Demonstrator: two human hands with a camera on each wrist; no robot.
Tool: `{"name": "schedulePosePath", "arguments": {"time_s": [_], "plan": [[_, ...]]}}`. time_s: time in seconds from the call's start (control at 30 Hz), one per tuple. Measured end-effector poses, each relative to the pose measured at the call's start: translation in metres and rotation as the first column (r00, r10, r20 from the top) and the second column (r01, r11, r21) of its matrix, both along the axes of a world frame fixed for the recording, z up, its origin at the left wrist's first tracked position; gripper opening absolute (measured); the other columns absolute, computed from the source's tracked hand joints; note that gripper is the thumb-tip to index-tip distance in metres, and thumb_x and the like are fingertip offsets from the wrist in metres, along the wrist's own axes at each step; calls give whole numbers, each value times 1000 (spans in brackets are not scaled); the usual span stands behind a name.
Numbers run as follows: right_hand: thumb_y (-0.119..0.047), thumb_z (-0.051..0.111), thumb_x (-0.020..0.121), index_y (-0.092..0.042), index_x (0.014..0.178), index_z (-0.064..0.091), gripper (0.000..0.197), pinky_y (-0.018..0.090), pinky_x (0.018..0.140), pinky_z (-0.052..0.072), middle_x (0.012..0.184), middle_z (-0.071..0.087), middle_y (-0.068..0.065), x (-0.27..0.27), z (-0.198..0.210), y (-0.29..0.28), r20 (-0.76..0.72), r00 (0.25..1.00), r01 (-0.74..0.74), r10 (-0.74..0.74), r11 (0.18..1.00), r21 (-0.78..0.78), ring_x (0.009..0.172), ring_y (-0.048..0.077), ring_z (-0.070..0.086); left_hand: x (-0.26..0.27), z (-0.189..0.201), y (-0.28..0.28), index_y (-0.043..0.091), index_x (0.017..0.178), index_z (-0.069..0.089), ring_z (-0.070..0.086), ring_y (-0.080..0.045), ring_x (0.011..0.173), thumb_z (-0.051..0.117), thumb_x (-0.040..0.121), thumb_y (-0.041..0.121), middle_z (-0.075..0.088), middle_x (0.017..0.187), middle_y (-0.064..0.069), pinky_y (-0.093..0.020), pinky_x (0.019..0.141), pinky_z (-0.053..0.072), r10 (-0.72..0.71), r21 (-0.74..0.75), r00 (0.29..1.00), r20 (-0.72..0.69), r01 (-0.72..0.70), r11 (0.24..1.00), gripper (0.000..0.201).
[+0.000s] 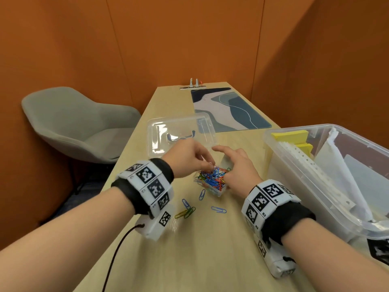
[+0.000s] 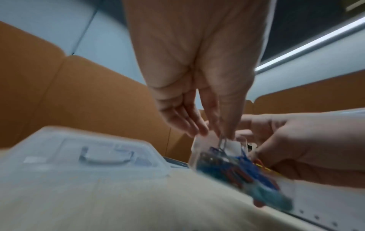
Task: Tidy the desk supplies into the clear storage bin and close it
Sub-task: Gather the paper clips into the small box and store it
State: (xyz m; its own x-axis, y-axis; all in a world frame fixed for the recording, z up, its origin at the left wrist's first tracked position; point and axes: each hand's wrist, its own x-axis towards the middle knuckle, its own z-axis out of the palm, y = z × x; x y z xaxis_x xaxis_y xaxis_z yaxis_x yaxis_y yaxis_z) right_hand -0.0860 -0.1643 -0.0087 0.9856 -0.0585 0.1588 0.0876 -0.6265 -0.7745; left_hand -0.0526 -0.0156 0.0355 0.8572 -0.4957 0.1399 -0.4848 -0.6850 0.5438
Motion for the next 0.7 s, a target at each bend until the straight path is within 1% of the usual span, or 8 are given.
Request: {"name": "schedulePosePath", "arguments": {"time_s": [0.07, 0.17, 0.27, 0.33, 0.43, 0.53, 0.6, 0.7], "plan": [[10, 53, 80, -36, 132, 47, 69, 17, 80, 40, 105, 36, -1, 0, 0, 1, 10, 999, -36, 36, 999, 8, 96, 10, 42, 1, -10, 6, 19, 97, 71, 58, -8, 83, 71, 79, 25, 66, 101, -1, -15, 68, 46, 78, -153, 996, -34, -82, 985, 18], [11, 53, 80, -36, 132, 48, 71, 8, 73, 39, 105, 37, -2, 1, -2, 8, -2, 991, -131, 131, 991, 1, 97, 10, 43, 3, -16, 23, 18, 112, 60, 58, -10, 93, 71, 80, 25, 61, 110, 0, -18, 71, 47, 142, -415, 925, -353, -291, 862, 34], [12, 52, 80, -35, 132, 48, 71, 0, 60, 40, 107, 38, -2, 1, -2, 14, 5, 982, -187, 187, 982, 35, 98, 9, 42, 1, -22, 36, 21, 120, 55, 56, -17, 106, 75, 72, 36, 61, 116, -1, -33, 82, 49, 62, -357, 779, -623, -354, 865, 54], [14, 48, 80, -34, 132, 49, 70, -5, 58, 39, 108, 38, -1, -1, -1, 15, 27, 978, -208, 207, 976, 71, 98, 9, 42, -5, -25, 37, 22, 116, 57, 60, -22, 100, 64, 79, 43, 63, 114, -5, -38, 83, 52, -2, -341, 701, -713, -344, 875, 43], [17, 43, 79, -32, 129, 52, 70, -2, 61, 40, 114, 42, 3, -3, 2, 17, 68, 970, -238, 233, 967, 89, 95, 9, 45, -13, -29, 31, 23, 112, 58, 69, -22, 80, 44, 92, 44, 66, 107, -8, -28, 57, 58, -71, -400, 637, -768, -390, 830, 32], [13, 45, 81, -36, 119, 56, 63, 13, 66, 51, 117, 44, 3, -4, 3, 19, 112, 966, -254, 234, 940, 227, 79, 11, 56, -14, -32, 30, 20, 103, 60, 64, -14, 58, 38, 98, 37, 66, 88, -6, -18, 36, 46, -5, -414, 686, -727, -433, 801, 28], [7, 46, 84, -35, 115, 56, 53, 14, 64, 51, 120, 43, 1, -5, 6, 15, 132, 987, -129, 93, 945, 301, 82, 10, 59, -11, -32, 35, 18, 99, 61, 62, -14, 55, 37, 99, 32, 66, 79, -6, -16, 34, 43, 17, -439, 695, -719, -473, 764, 27], [-5, 48, 85, -19, 129, 46, 46, 26, 79, 42, 132, 39, 6, -6, 9, 2, -18, 970, 242, -242, 970, 30, 92, 17, 54, -5, -28, 50, 17, 91, 62, 61, -9, 42, 39, 99, 29, 66, 65, -3, -16, 33, 43, 88, -468, 687, -721, -578, 669, 27]]}}
